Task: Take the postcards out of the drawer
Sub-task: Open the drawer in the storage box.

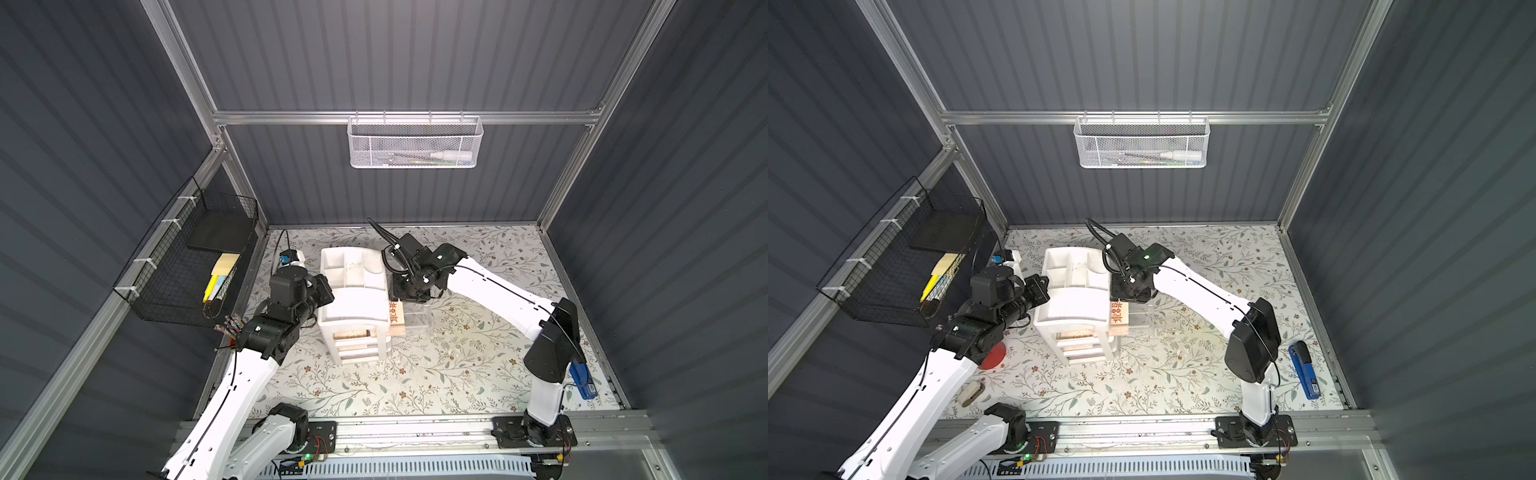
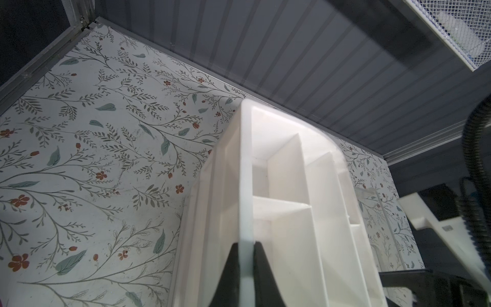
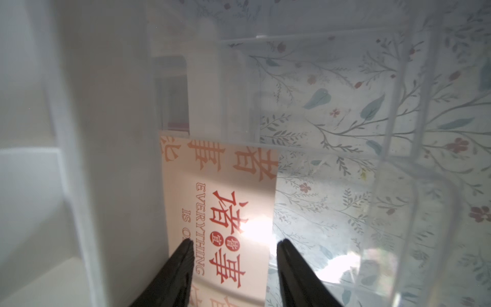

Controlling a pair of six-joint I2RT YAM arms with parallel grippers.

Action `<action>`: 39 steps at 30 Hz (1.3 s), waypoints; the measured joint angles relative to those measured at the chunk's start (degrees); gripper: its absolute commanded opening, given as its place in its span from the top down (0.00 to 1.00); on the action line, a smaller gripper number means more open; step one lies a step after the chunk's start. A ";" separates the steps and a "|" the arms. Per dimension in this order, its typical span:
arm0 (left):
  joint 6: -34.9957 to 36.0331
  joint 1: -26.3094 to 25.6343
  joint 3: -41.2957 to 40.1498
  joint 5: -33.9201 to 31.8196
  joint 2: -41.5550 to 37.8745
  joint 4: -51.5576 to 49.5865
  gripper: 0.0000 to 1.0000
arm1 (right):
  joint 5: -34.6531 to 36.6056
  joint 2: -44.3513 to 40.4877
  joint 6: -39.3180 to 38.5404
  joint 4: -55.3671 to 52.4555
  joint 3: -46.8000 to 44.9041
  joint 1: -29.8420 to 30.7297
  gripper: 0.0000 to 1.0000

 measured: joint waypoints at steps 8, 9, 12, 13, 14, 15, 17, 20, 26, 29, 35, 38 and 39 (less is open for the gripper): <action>0.00 0.00 0.00 0.17 -0.02 -0.02 1.00 | -1.95 1.05 0.37 0.92 -2.16 -0.15 0.44; 0.00 0.00 0.00 0.15 -0.02 -0.02 1.00 | -1.99 1.05 0.42 1.01 -2.29 -0.15 0.44; 0.00 0.00 0.00 0.15 -0.02 -0.02 1.00 | -2.23 1.03 0.46 1.44 -2.71 -0.22 0.44; 0.00 0.02 0.00 0.15 -0.02 -0.02 1.00 | -2.43 1.03 0.46 1.77 -2.99 -0.28 0.44; 0.00 0.00 0.00 0.15 -0.02 -0.02 1.00 | -2.64 0.98 0.46 2.08 -3.26 -0.35 0.43; 0.00 0.00 0.00 0.15 -0.02 -0.02 1.00 | -2.93 0.94 0.46 2.36 -3.48 -0.42 0.44; 0.00 0.02 0.00 0.13 -0.02 -0.02 1.00 | -3.50 0.85 0.46 2.89 -3.74 -0.52 0.43; 0.00 0.07 0.00 0.11 -0.02 -0.02 1.00 | -4.63 0.70 0.46 4.07 -4.42 -0.83 0.44; 0.02 0.11 0.00 -0.17 -0.02 -0.04 1.00 | -7.34 0.04 0.70 6.71 -6.01 -1.44 0.45; 0.04 0.44 0.00 -0.33 -0.04 -0.15 1.00 | -8.92 -0.02 0.94 8.33 -6.58 -1.77 0.45; 0.04 0.83 0.00 -0.96 -0.07 -0.50 1.00 | -12.44 -0.44 2.25 12.37 -8.48 -2.56 0.46; 0.04 0.94 0.00 -1.46 -0.09 -0.83 1.00 | -13.86 -0.81 2.97 14.60 -9.62 -2.82 0.46; 0.04 0.94 0.00 -1.60 -0.15 -0.87 1.00 | -14.16 -0.96 3.23 15.13 -9.97 -2.91 0.46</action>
